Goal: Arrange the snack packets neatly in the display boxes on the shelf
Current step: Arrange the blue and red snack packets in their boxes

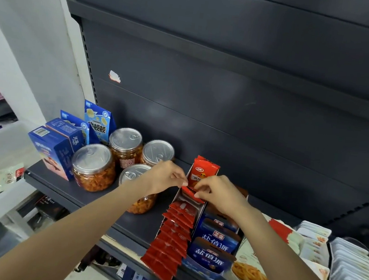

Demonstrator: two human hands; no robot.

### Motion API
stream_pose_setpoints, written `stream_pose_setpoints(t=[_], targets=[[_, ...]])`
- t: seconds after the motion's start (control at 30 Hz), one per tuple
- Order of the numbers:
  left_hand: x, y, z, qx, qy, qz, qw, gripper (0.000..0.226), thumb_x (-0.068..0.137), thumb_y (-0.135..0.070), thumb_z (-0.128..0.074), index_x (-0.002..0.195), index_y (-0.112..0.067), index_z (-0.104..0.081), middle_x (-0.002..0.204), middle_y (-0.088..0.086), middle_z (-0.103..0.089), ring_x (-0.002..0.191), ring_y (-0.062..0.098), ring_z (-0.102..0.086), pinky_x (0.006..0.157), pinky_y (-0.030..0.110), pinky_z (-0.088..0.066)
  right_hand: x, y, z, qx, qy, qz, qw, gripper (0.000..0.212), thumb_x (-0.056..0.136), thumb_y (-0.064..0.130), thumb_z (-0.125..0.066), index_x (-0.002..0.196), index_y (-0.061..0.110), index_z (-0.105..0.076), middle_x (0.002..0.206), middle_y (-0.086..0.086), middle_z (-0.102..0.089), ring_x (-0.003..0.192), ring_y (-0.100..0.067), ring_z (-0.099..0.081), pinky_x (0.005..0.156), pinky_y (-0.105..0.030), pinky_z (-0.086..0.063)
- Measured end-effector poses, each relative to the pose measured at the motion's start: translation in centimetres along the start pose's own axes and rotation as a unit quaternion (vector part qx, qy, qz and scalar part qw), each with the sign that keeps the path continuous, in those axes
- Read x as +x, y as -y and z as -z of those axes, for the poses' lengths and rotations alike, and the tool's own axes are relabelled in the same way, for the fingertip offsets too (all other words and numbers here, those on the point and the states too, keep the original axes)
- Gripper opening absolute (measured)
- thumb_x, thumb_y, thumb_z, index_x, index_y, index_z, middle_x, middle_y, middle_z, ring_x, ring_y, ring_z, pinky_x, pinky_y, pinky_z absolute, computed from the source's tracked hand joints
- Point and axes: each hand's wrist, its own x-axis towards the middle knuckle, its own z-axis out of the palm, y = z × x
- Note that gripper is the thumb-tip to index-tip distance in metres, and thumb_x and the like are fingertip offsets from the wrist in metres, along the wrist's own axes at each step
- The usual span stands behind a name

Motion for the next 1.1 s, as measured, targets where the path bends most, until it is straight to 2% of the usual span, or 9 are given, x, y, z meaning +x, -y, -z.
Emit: stream_pose_setpoints(t=[0.13,0.23,0.47,0.57,0.67,0.73,0.83,0.93,1.1], targets=[[-0.3,0.2,-0.4,-0.006,-0.002,0.006,1.0,0.015,0.086,-0.019,-0.067,0.1,-0.014,-0.071,0.1,0.0,-0.071,0.09,0.005,-0.064,0.084,0.018,-0.05,0.2,0.1,-0.2,-0.05,-0.034,-0.003,0.998,0.024,0.092,0.023,-0.057,0.114,0.023,-0.065,0.112,0.002,-0.066,0.098,-0.011,-0.062,0.085,-0.033,-0.053],[-0.6,0.4,-0.9,-0.015,-0.002,0.01,1.0,0.02,0.086,-0.018,-0.067,0.105,-0.012,-0.07,0.104,0.002,-0.071,0.096,0.01,-0.065,0.089,0.023,-0.051,0.3,0.6,-0.6,-0.128,-0.057,0.006,0.99,0.027,0.094,0.018,-0.05,0.118,0.024,-0.063,0.109,-0.001,-0.067,0.095,-0.017,-0.064,0.082,-0.035,-0.054],[-0.8,0.1,-1.4,-0.035,-0.037,0.019,0.999,0.018,0.088,-0.017,-0.065,0.104,-0.01,-0.07,0.101,0.003,-0.071,0.092,0.01,-0.064,0.088,0.024,-0.05,0.3,0.8,-1.6,-0.209,-0.092,0.014,0.973,0.027,0.091,0.012,-0.054,0.117,0.016,-0.06,0.11,-0.005,-0.062,0.093,-0.022,-0.063,0.075,-0.035,-0.055],[-0.6,-0.1,-1.5,-0.037,-0.054,0.032,0.997,0.019,0.089,-0.014,-0.063,0.106,-0.009,-0.069,0.101,0.003,-0.07,0.092,0.01,-0.063,0.087,0.022,-0.048,0.3,0.7,-1.5,-0.191,-0.089,0.015,0.977,0.027,0.094,0.016,-0.051,0.119,0.018,-0.061,0.111,-0.004,-0.062,0.096,-0.021,-0.063,0.077,-0.034,-0.054],[-0.6,-0.3,-1.7,-0.057,-0.071,0.04,0.995,0.016,0.089,-0.011,-0.062,0.103,-0.009,-0.07,0.097,0.003,-0.071,0.088,0.009,-0.064,0.087,0.022,-0.048,0.3,0.4,-1.1,-0.093,-0.09,-0.01,0.992,0.024,0.098,0.023,-0.044,0.107,0.018,-0.066,0.094,-0.002,-0.067,0.081,-0.015,-0.064,0.07,-0.03,-0.054],[-0.6,-0.3,-1.8,-0.067,-0.074,0.044,0.994,0.013,0.089,-0.012,-0.063,0.099,-0.011,-0.071,0.094,0.002,-0.072,0.086,0.008,-0.065,0.087,0.022,-0.048,0.4,0.0,-0.7,-0.046,-0.084,-0.013,0.995,0.022,0.096,0.024,-0.049,0.107,0.019,-0.068,0.096,-0.001,-0.069,0.085,-0.014,-0.065,0.076,-0.032,-0.055],[-0.5,0.1,-1.8,-0.075,-0.076,0.049,0.993,0.01,0.088,-0.014,-0.064,0.094,-0.013,-0.072,0.088,-0.004,-0.07,0.085,0.006,-0.065,0.088,0.023,-0.049,0.6,-0.4,-0.5,-0.048,-0.041,-0.008,0.998,0.027,0.091,0.02,-0.058,0.117,0.02,-0.065,0.112,-0.001,-0.067,0.1,-0.013,-0.063,0.087,-0.035,-0.053],[-0.5,0.4,-1.8,-0.088,-0.071,0.052,0.992,0.008,0.087,-0.017,-0.065,0.092,-0.015,-0.072,0.085,-0.007,-0.069,0.085,0.005,-0.066,0.088,0.025,-0.049,0.8,-0.3,-0.2,-0.067,-0.023,-0.009,0.997,0.03,0.09,0.018,-0.06,0.12,0.02,-0.063,0.116,-0.002,-0.066,0.102,-0.013,-0.063,0.089,-0.035,-0.053],[-0.8,0.1,-1.6,-0.136,-0.064,0.065,0.987,0.006,0.088,-0.017,-0.065,0.091,-0.013,-0.069,0.087,0.002,-0.072,0.081,0.009,-0.069,0.088,0.029,-0.053,0.5,0.1,0.0,-0.052,-0.077,-0.018,0.996,0.023,0.092,0.019,-0.057,0.113,0.021,-0.066,0.11,0.0,-0.067,0.095,-0.011,-0.063,0.083,-0.03,-0.053]])
